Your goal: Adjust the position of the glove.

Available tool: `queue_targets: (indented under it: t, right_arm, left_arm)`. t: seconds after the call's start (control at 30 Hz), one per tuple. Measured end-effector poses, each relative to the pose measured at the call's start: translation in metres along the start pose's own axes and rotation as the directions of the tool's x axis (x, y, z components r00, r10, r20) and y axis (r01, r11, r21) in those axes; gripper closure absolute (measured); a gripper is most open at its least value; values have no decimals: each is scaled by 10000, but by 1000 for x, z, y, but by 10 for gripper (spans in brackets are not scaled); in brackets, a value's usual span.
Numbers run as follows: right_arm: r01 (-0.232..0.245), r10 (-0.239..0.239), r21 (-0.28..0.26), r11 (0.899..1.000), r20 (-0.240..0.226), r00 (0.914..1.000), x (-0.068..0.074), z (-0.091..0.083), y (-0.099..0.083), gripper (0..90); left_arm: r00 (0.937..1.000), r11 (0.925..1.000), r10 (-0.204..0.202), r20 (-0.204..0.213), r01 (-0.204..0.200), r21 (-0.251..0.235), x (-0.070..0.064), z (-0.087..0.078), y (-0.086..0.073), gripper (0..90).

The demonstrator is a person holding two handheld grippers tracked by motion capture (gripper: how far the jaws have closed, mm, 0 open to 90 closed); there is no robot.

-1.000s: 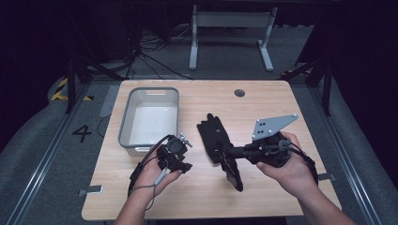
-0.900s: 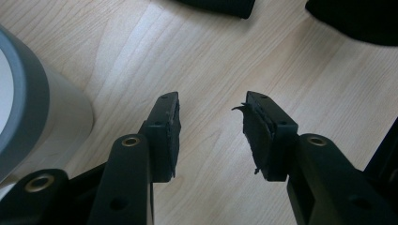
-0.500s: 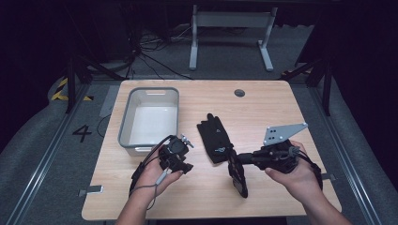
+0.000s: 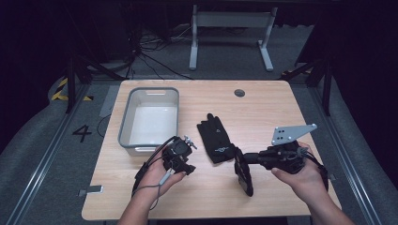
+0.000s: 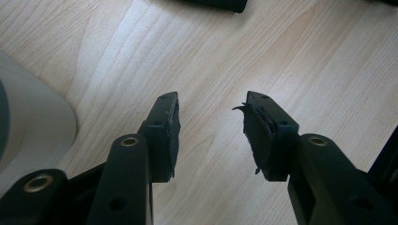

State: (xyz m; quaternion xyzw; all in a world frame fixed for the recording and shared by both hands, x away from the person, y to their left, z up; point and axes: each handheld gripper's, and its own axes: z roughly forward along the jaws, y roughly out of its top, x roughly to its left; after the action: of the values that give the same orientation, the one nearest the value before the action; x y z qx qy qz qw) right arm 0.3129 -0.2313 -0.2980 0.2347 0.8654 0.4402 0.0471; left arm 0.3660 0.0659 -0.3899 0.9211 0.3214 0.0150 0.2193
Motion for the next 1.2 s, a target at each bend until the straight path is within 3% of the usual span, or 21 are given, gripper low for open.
queue_targets:
  t: [0.1, 0.2, 0.27, 0.47, 0.57, 0.7, 0.8, 0.83, 0.87, 0.9, 1.03, 1.07, 1.1, 1.13, 1.2]
  right_arm:
    - [116, -123, -197, 9997, -329, 9994, 7, 6, 8, 896]
    - [499, -536, -534, 9973, -708, 9961, 25, 24, 21, 896]
    - [472, -511, -598, 9971, -659, 9965, 25, 29, 20, 896]
    - [-337, 307, -616, 9975, -484, 9984, 6, 19, -7, 896]
    - [-1010, 1010, -705, 9924, -38, 9949, -11, -3, -34, 896]
    - [-1337, 1365, -753, 9882, 330, 9901, -19, -20, -50, 899]
    - [-1891, 1954, -780, 9789, 830, 9772, -33, -39, -75, 899]
    - [-1891, 1954, -780, 9789, 830, 9772, -33, -39, -75, 899]
    - [-2236, 2308, -771, 9716, 1021, 9676, -39, -44, -88, 900]
    - [-2236, 2308, -771, 9716, 1021, 9676, -39, -44, -88, 900]
    - [-2701, 2761, -612, 9609, 1352, 9516, -47, -47, -110, 900]
    - [-2965, 3005, -485, 9538, 1467, 9424, -51, -46, -121, 900]
    - [-2965, 3005, -485, 9538, 1467, 9424, -51, -46, -121, 900]
    - [-3151, 3118, -108, 9490, 1796, 9330, -55, -41, -132, 900]
    - [-3202, 3143, 11, 9473, 1877, 9306, -56, -39, -136, 900]
  left_arm:
    - [10000, 10000, -44, 22, 44, -86, 2, -2, -1, 564]
    - [9999, 9997, -114, -22, 114, -234, 4, -7, -4, 564]
    - [10000, 9996, -97, -1, 96, -262, 4, -8, -4, 564]
    - [10000, 9998, -67, -1, 67, -181, 4, -6, -3, 564]
    - [10000, 9999, -62, 7, 62, -95, 2, -2, -1, 564]
    - [10000, 10000, 9, 8, -9, -19, -2, 0, 2, 564]
    - [9999, 9999, 117, 67, -117, 80, -5, 4, 4, 562]
    - [9999, 9999, 117, 67, -117, 80, -5, 4, 4, 562]
    - [9999, 9998, 130, 88, -131, 122, -5, 5, 4, 562]
    - [9999, 9998, 128, 108, -129, 151, -5, 7, 5, 562]
    - [9997, 9996, 171, 163, -175, 209, -6, 10, 6, 562]
    - [9997, 9995, 181, 182, -185, 242, -6, 11, 6, 562]
    - [9996, 9995, 175, 203, -181, 254, -7, 11, 6, 562]
    - [9995, 9994, 218, 208, -224, 269, -8, 13, 7, 562]
    - [9995, 9992, 248, 212, -254, 304, -8, 14, 7, 562]
